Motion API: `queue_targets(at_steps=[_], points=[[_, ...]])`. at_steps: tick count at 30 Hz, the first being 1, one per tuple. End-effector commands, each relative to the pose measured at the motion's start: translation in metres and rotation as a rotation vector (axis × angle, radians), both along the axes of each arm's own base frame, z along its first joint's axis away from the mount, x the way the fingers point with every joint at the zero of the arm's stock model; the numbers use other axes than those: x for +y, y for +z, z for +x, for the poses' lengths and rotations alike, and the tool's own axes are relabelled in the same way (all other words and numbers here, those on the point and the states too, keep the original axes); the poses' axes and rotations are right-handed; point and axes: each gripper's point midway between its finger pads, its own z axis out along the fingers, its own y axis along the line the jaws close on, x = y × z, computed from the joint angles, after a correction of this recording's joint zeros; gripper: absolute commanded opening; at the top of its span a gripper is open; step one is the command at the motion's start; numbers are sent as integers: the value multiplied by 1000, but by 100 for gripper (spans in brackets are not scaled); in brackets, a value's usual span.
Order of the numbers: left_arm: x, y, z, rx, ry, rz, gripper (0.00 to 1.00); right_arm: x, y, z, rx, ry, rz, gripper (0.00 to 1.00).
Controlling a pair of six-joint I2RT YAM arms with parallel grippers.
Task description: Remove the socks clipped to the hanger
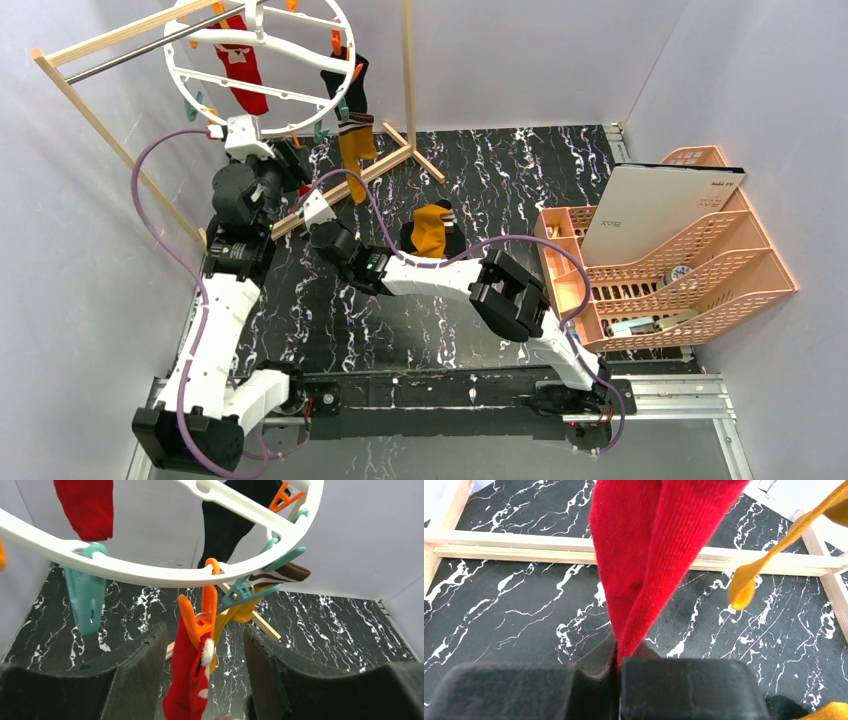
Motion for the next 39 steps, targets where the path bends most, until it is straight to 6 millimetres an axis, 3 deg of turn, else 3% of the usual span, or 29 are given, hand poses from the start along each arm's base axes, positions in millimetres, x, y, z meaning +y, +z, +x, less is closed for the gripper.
queue_targets(at_steps=[1, 16, 39], points=[[8, 40, -30, -64, 4, 34, 56, 4, 21, -5, -15, 11, 32, 1], [-3, 26, -7, -32, -29, -19, 51, -2, 24, -3, -22, -6, 37, 1], [6, 14, 14, -44, 45, -78, 43, 6, 8, -2, -5, 2, 18, 1]])
